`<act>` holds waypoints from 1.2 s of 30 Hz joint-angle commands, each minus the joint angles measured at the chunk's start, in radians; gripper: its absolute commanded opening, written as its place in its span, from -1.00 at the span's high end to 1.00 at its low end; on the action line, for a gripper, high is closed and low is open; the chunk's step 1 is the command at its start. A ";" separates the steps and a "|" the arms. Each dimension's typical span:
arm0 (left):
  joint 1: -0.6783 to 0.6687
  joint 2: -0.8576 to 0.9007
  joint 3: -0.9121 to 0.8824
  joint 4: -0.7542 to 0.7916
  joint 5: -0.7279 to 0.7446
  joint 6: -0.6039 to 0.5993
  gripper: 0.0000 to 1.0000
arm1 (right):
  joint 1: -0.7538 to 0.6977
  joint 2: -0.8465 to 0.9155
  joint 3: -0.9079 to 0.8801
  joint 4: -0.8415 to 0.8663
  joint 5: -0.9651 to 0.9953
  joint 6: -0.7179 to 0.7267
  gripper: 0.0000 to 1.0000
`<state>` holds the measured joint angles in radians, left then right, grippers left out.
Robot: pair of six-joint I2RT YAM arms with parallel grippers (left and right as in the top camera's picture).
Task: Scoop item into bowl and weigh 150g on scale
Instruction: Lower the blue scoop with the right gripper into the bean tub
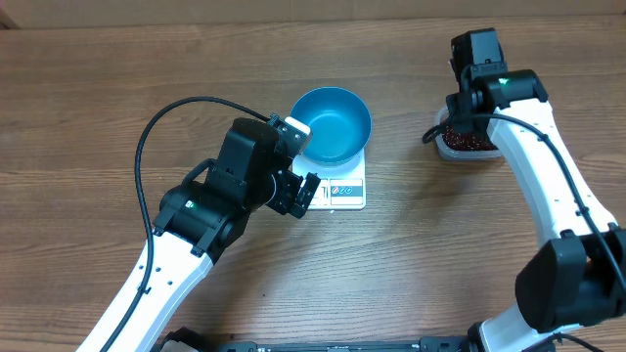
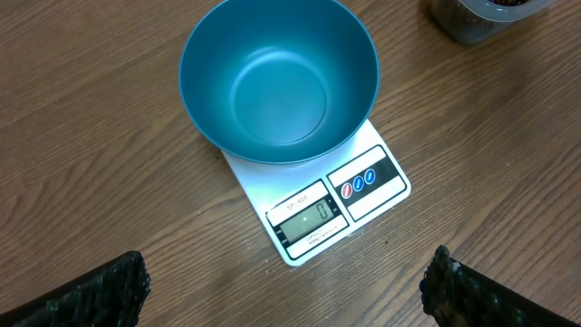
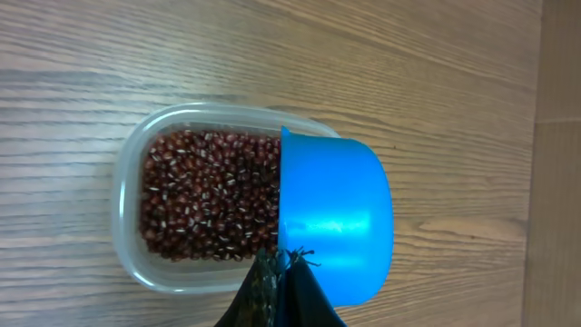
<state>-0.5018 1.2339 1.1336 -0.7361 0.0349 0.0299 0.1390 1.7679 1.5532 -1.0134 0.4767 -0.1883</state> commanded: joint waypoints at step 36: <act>0.005 0.001 -0.005 0.016 0.018 0.016 -0.99 | -0.029 0.097 0.019 0.035 0.039 -0.023 0.92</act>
<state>-0.5018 1.2339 1.1336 -0.7254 0.0349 0.0299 0.1139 1.8656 1.5532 -0.9852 0.5018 -0.2100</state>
